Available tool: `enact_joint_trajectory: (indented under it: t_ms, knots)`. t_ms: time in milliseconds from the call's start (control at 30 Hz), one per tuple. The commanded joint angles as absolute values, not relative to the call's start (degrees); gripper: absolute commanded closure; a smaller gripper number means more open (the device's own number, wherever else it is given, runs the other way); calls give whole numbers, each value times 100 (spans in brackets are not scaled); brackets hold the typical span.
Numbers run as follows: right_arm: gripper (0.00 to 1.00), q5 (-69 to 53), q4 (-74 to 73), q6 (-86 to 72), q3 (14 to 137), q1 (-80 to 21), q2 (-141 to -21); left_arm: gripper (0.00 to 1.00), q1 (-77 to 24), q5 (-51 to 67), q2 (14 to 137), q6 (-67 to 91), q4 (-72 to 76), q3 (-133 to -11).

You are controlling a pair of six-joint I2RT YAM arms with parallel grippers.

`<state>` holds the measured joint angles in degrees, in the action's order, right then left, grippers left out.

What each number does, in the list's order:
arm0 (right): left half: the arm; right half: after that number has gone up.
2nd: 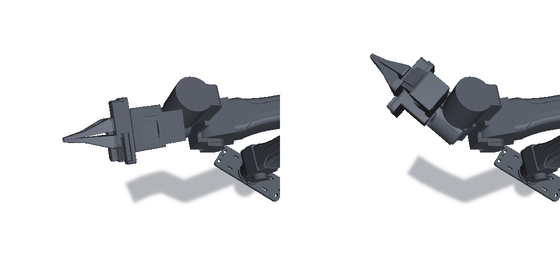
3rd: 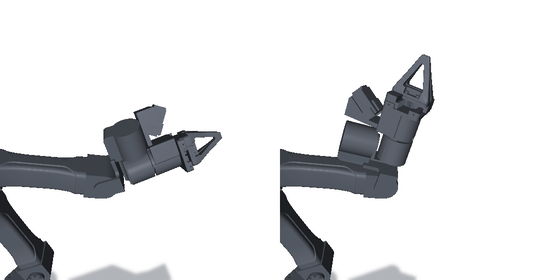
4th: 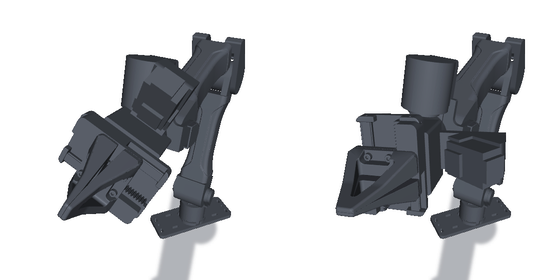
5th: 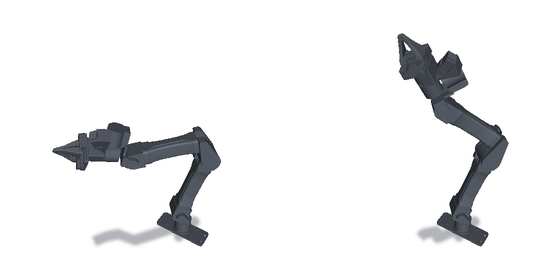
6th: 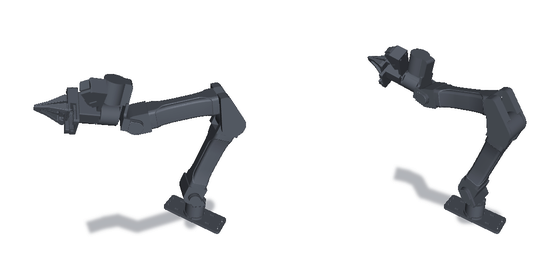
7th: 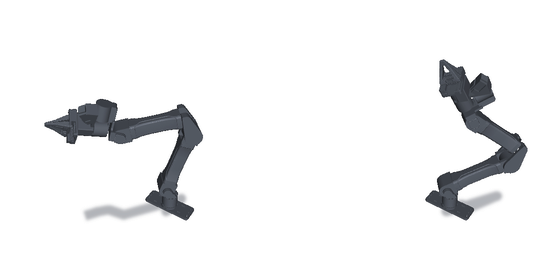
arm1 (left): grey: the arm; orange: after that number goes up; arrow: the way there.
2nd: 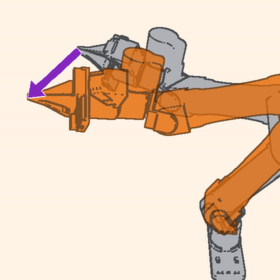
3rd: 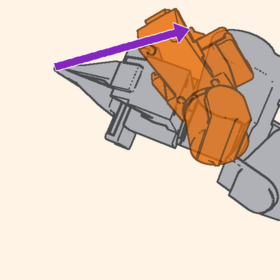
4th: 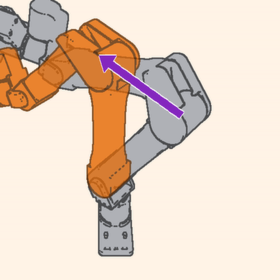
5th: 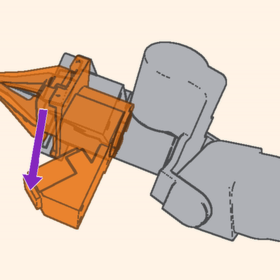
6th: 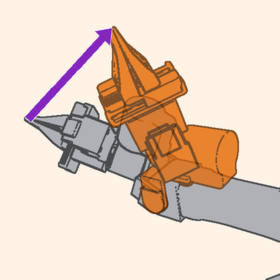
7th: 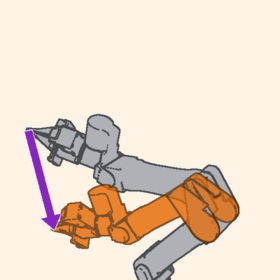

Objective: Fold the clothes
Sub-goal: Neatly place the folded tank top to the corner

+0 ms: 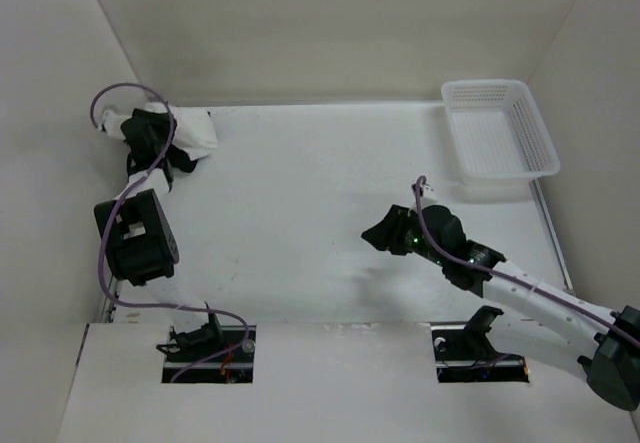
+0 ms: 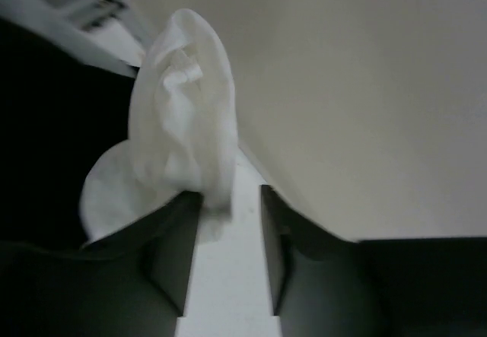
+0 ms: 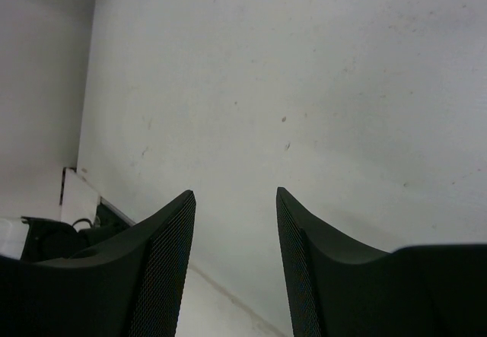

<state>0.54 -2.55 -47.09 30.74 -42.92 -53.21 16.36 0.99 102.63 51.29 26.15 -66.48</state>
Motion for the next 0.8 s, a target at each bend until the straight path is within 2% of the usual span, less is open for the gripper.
enact_joint_trajectory:
  t_ms: [0,67,167,333,467,600,633,667,767]
  knots:
    - [49,-123,-149,-4535,3305,-4460,-5344,52,2042,-640,10020,5642,3312,-5812]
    - [49,-132,-141,-4561,3217,-4539,-5274,48,2210,-694,10151,5782,3392,-5643]
    - [48,-141,-132,-4614,3112,-4697,-5133,48,2412,-808,10064,6029,3323,-5319]
    - [48,-70,-88,-4685,2988,-4891,-4966,46,2545,-1721,8985,6293,3191,-4352]
    - [47,-18,35,-4658,2936,-4900,-4983,47,1870,-1872,8211,6161,2743,-4088]
    - [43,280,36,-4597,2900,-4961,-5106,47,632,-1995,7586,5890,2120,-3631]
    - [40,394,26,-4579,2909,-5005,-5106,46,263,-2004,7472,5793,1935,-3552]
    - [0,483,9,-4579,2909,-5040,-5098,45,-28,-1960,7358,5618,1725,-3472]
    - [0,895,-236,-4518,2988,-5172,-5002,39,-863,-1496,7146,5161,1311,-3253]
